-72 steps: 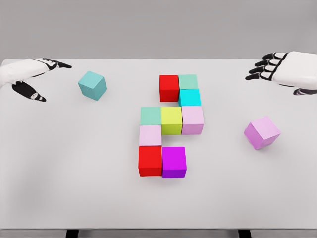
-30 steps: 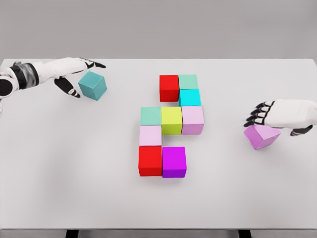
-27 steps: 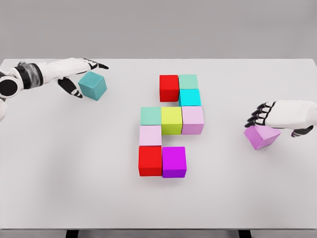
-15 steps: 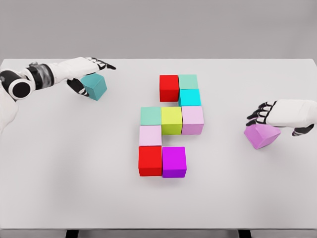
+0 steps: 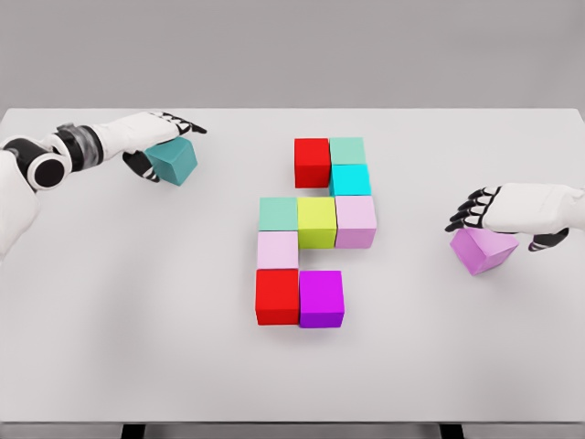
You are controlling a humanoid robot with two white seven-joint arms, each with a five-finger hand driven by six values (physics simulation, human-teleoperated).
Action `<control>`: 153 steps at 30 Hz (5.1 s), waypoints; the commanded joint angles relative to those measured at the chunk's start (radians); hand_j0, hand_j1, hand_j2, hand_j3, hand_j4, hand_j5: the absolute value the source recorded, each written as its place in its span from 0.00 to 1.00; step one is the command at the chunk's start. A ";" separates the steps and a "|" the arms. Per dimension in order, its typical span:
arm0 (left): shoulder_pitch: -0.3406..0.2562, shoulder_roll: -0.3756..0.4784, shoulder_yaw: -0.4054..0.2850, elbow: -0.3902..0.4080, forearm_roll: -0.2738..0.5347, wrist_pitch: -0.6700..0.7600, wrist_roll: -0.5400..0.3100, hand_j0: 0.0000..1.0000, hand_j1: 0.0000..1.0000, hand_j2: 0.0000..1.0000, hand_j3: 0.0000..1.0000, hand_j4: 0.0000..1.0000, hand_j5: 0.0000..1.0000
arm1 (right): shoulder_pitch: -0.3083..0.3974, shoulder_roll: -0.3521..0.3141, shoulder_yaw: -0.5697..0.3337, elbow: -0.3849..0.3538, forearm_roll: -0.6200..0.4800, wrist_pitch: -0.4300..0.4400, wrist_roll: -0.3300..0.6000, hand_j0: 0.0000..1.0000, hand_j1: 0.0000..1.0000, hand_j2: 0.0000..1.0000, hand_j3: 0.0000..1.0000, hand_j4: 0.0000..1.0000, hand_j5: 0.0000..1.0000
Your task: Assemble the squares on the desktop into the number 2
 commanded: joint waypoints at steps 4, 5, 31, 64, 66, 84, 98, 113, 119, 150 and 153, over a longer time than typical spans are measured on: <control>0.000 -0.003 0.002 0.007 -0.009 0.010 0.013 1.00 1.00 1.00 1.00 1.00 1.00 | -0.002 0.014 0.002 0.005 -0.001 0.002 0.000 1.00 1.00 1.00 1.00 1.00 1.00; 0.000 -0.003 0.002 0.007 -0.009 0.010 0.013 1.00 1.00 1.00 1.00 1.00 1.00 | -0.002 0.019 0.002 0.005 0.000 0.002 0.000 1.00 1.00 1.00 1.00 1.00 1.00; 0.003 -0.007 -0.019 0.021 -0.023 0.010 0.015 0.59 0.59 0.59 0.59 0.59 0.59 | -0.002 0.032 0.037 0.028 0.020 0.002 0.000 0.56 0.56 0.56 0.56 0.56 0.56; -0.023 -0.065 -0.154 -0.277 0.183 0.468 -0.064 0.37 0.37 0.37 0.37 0.37 0.37 | -0.017 0.028 0.063 -0.195 -0.066 0.002 0.000 0.51 0.51 0.51 0.51 0.51 0.51; -0.023 -0.065 -0.157 -0.314 0.183 0.542 -0.108 0.37 0.37 0.37 0.37 0.37 0.37 | -0.018 0.036 0.081 -0.195 -0.066 0.002 0.000 0.51 0.51 0.51 0.51 0.51 0.51; -0.064 -0.088 -0.259 -0.487 0.292 0.933 -0.186 0.37 0.37 0.37 0.37 0.37 0.37 | -0.238 0.092 0.321 -0.196 -0.067 0.002 0.000 0.56 0.56 0.56 0.56 0.56 0.56; -0.083 -0.214 -0.274 -0.394 0.267 1.039 -0.186 0.38 0.38 0.38 0.38 0.38 0.38 | -0.293 0.129 0.399 -0.198 -0.075 0.002 0.000 0.59 0.59 0.59 0.59 0.59 0.59; -0.087 -0.249 -0.274 -0.352 0.267 1.039 -0.186 0.40 0.40 0.40 0.40 0.40 0.40 | -0.351 0.149 0.459 -0.198 -0.077 0.002 0.000 0.95 0.95 0.95 0.95 0.95 0.95; -0.087 -0.263 -0.274 -0.341 0.266 1.037 -0.185 0.41 0.41 0.41 0.41 0.41 0.41 | -0.359 0.112 0.402 -0.196 -0.113 0.002 0.000 1.00 1.00 1.00 1.00 1.00 1.00; -0.089 -0.293 -0.271 -0.314 0.266 1.031 -0.177 0.87 0.87 0.87 0.87 0.87 0.87 | -0.164 0.062 0.261 -0.066 -0.044 0.002 0.000 1.00 1.00 1.00 1.00 1.00 1.00; -0.089 -0.293 -0.271 -0.314 0.266 1.030 -0.177 0.89 0.89 0.89 0.89 0.89 0.89 | -0.164 0.062 0.264 -0.089 -0.044 0.002 0.000 1.00 1.00 1.00 1.00 1.00 1.00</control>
